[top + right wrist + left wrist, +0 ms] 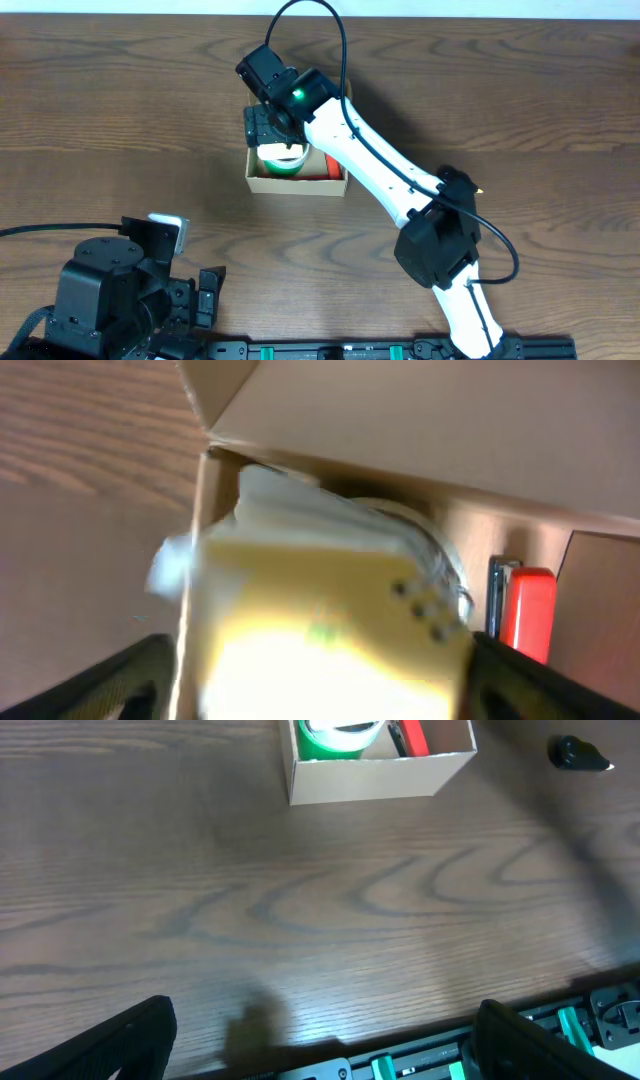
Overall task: Pack container
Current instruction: 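Carry the yellow notepad into the box and release it on top, then move the right gripper to the black tape measure and grasp it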
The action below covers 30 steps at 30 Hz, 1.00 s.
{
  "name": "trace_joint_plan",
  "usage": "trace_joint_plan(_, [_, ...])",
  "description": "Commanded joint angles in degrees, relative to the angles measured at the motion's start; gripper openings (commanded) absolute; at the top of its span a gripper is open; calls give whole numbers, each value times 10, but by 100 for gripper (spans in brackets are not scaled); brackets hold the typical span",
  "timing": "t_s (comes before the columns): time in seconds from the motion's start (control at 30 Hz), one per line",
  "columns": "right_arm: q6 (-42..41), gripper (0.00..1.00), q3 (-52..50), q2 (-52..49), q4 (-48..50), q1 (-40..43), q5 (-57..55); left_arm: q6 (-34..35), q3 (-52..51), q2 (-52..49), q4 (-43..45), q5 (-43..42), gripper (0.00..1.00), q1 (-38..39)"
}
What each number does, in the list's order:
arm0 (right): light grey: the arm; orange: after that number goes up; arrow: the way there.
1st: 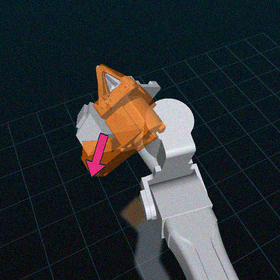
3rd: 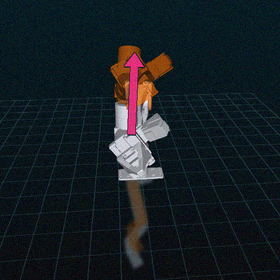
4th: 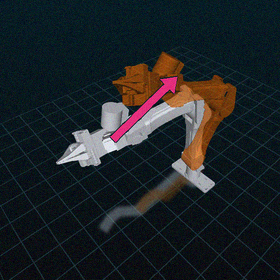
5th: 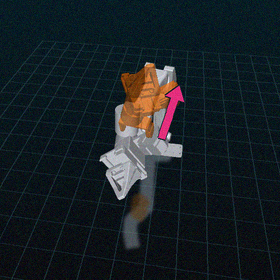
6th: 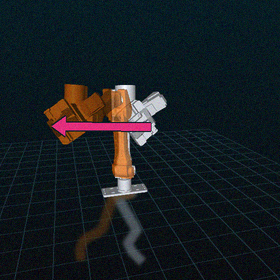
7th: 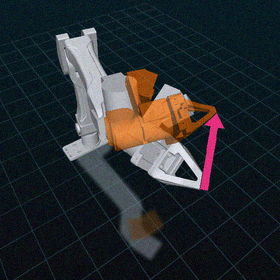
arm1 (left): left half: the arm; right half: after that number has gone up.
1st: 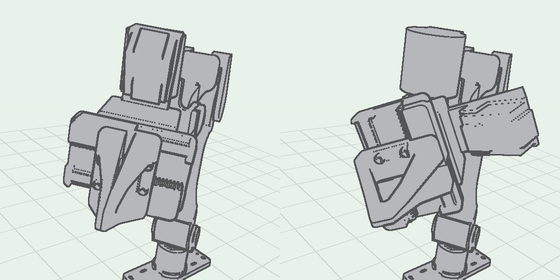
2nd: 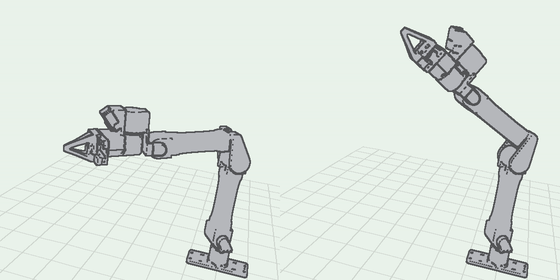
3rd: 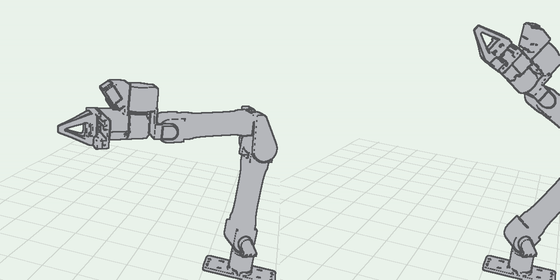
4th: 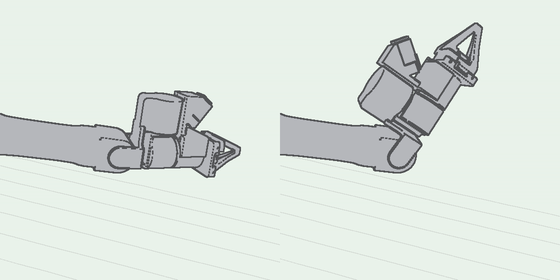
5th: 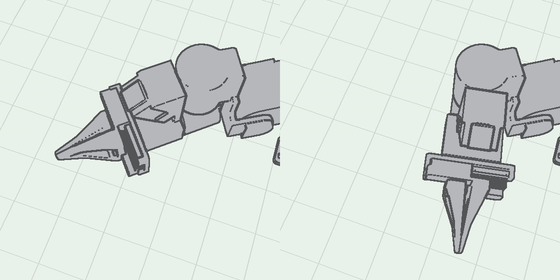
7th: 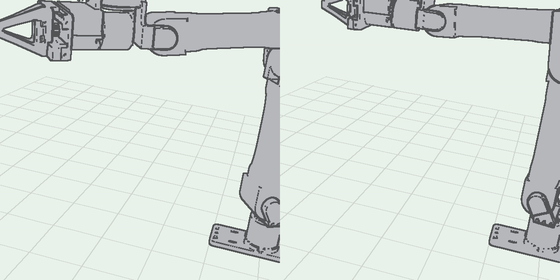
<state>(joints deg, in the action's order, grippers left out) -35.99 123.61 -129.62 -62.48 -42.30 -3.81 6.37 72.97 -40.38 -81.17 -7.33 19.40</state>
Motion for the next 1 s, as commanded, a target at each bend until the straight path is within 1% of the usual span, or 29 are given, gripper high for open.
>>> trace_joint_plan(0.0, [-4,99,4,-19,1,-1,-22,3,0,-1,-2,-2,95,1])
trace_joint_plan(0.17, [-4,99,8,-15,-3,2,-25,3,0,-1,-2,-2,95,1])
trace_joint_plan(0.37, [-4,99,31,35,-63,26,-27,3,0,-1,-2,-1,95,1])
trace_joint_plan(0.57, [-9,99,31,99,-154,95,-55,3,0,-1,-2,-2,95,1])
trace_joint_plan(0.7, [-48,99,31,106,-224,170,-54,3,0,-1,-2,-1,95,1])
trace_joint_plan(0.77, [-56,99,23,105,-243,203,-54,3,0,-1,-2,-1,95,1])
trace_joint_plan(0.87, [-33,99,5,105,-251,240,-81,3,0,-1,-2,-2,95,1])
trace_joint_plan(0.97, [33,99,-9,105,-243,266,-103,3,0,-1,-2,-2,95,1])
